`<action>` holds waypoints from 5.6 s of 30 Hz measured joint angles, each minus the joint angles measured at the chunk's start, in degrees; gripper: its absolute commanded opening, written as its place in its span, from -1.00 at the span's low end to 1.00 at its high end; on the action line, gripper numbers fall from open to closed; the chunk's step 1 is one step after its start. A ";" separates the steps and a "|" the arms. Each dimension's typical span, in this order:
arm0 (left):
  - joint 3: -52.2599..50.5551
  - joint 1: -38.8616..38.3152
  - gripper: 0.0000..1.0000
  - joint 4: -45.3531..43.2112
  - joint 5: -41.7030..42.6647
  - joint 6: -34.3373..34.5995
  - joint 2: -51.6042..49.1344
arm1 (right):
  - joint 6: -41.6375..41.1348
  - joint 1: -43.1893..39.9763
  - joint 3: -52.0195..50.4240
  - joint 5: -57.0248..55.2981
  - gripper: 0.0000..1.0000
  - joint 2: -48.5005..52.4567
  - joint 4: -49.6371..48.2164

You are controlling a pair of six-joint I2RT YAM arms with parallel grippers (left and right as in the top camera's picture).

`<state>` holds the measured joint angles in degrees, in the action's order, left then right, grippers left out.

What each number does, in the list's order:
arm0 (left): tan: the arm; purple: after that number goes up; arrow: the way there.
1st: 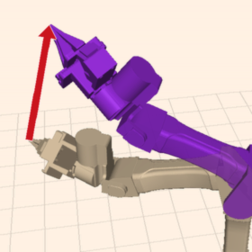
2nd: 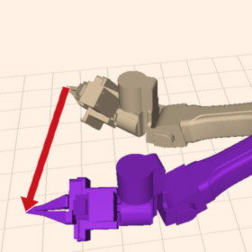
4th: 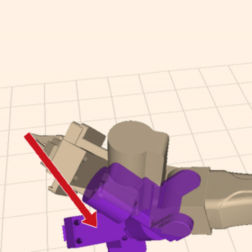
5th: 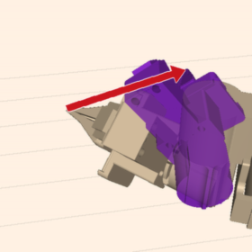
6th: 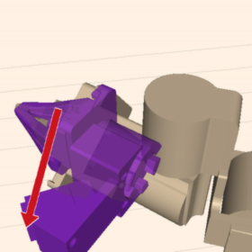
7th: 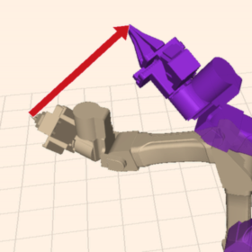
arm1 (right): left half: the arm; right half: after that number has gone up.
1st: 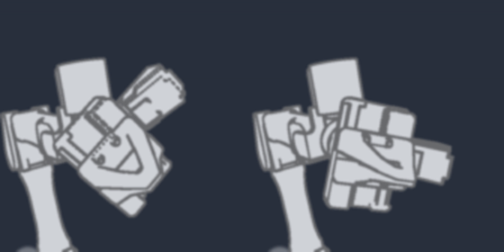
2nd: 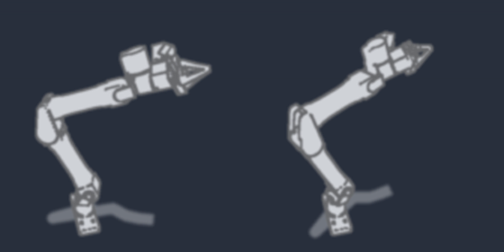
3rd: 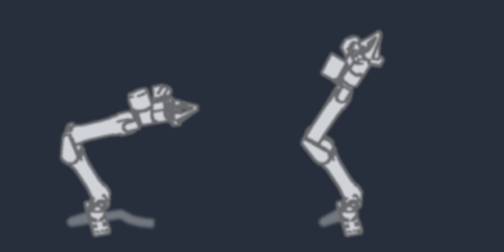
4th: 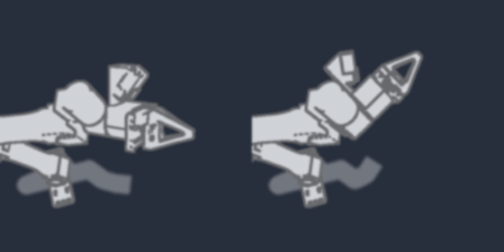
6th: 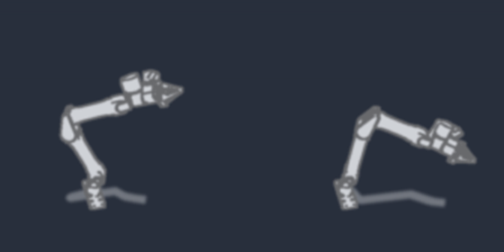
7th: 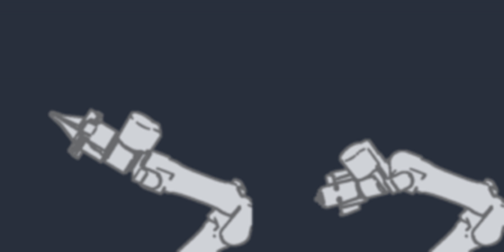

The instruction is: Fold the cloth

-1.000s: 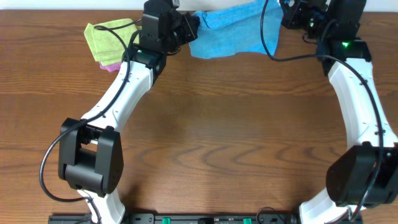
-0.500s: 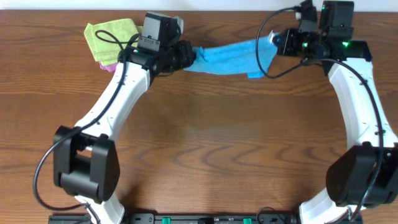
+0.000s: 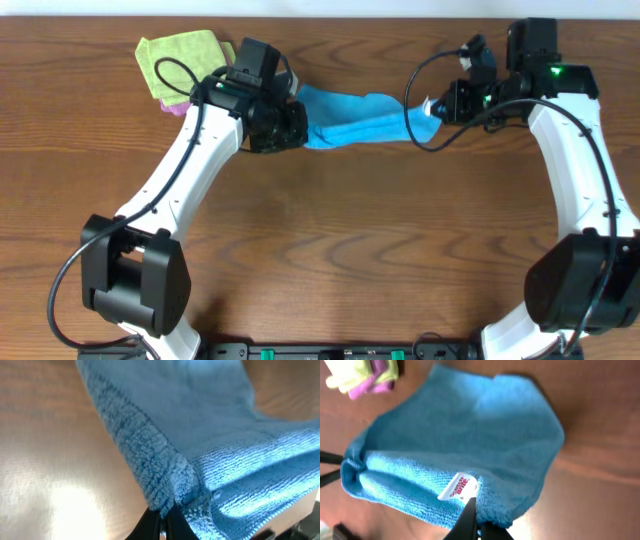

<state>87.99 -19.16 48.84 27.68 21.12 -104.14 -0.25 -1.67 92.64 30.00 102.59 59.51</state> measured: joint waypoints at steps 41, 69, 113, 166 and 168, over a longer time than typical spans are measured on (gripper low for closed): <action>-38.71 -6.82 -0.88 -0.66 2.56 1.38 13.33 | 0.46 0.90 -43.65 0.79 -0.97 -19.52 0.57; -37.33 -4.13 0.13 -9.29 4.00 5.97 14.84 | -8.83 0.74 -43.74 -8.09 0.11 -13.18 -40.09; -36.20 -10.16 -0.72 -24.57 0.35 16.37 5.60 | -23.26 3.43 -43.74 -0.39 -0.16 2.27 -58.10; -36.20 -10.16 -0.80 -22.14 -1.79 16.37 5.60 | -27.30 2.27 -43.74 2.97 -0.44 7.65 -69.85; -36.20 -10.16 -0.81 -22.14 -1.79 16.37 5.60 | -26.82 2.03 -43.69 2.51 -0.45 7.65 -69.81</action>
<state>51.79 -29.32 26.70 25.89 37.50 -98.54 -27.07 0.36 48.95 32.51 110.24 -10.31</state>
